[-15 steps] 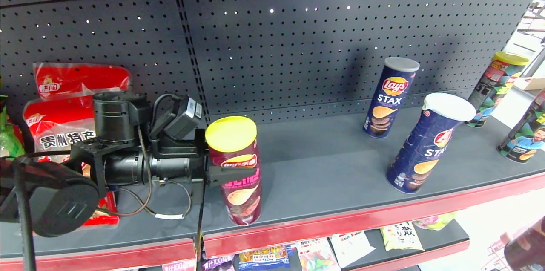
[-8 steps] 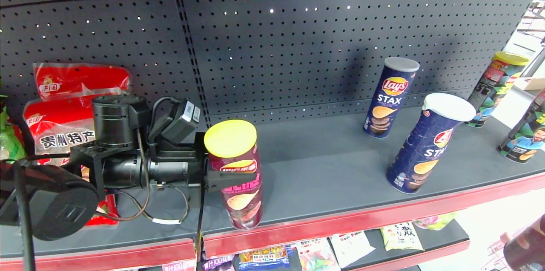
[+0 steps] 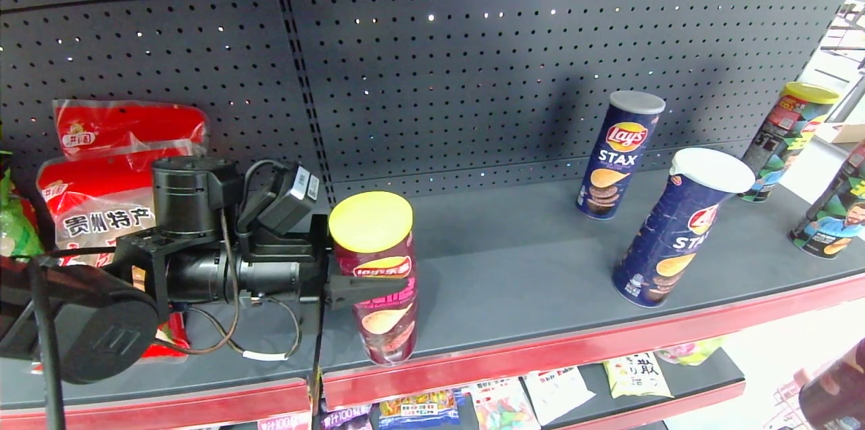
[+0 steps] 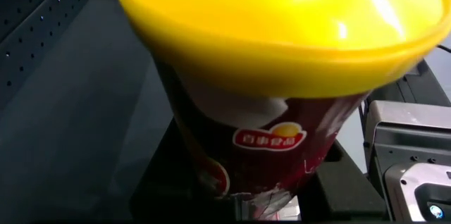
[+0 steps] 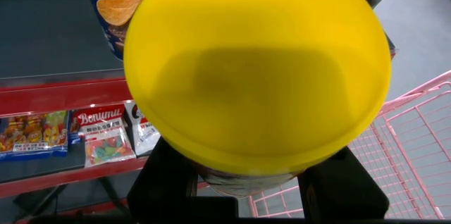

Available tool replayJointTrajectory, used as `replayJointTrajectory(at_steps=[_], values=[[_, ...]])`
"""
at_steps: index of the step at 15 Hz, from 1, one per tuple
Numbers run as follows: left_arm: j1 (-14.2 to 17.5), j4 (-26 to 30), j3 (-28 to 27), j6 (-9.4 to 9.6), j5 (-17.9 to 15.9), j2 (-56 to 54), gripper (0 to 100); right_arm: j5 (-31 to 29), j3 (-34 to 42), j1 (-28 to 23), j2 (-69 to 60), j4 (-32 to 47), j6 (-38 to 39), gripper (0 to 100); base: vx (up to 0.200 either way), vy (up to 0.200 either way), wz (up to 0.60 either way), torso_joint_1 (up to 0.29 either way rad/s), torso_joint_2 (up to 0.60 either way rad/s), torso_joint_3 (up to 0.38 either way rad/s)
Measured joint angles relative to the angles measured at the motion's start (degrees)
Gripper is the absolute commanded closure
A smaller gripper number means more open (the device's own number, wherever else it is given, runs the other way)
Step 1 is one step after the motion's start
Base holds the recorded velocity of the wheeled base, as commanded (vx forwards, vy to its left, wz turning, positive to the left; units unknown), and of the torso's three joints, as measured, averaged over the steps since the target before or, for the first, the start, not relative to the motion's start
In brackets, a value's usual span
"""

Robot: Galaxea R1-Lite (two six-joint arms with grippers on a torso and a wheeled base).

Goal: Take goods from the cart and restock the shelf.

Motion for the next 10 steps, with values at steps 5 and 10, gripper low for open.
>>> replayJointTrajectory(at_steps=[5,10], values=[[0.3,0.4,-1.8,-0.30,0.6,0.8,100,0.1,-0.1,0.0,0.1,0.0,0.0,100,0.000,0.000,0.00,0.000,0.00,0.000],[0.3,0.1,-3.1,-0.12,0.7,2.0,100,0.1,0.0,0.0,0.2,0.0,0.0,100,0.000,0.000,0.00,0.000,0.00,0.000]])
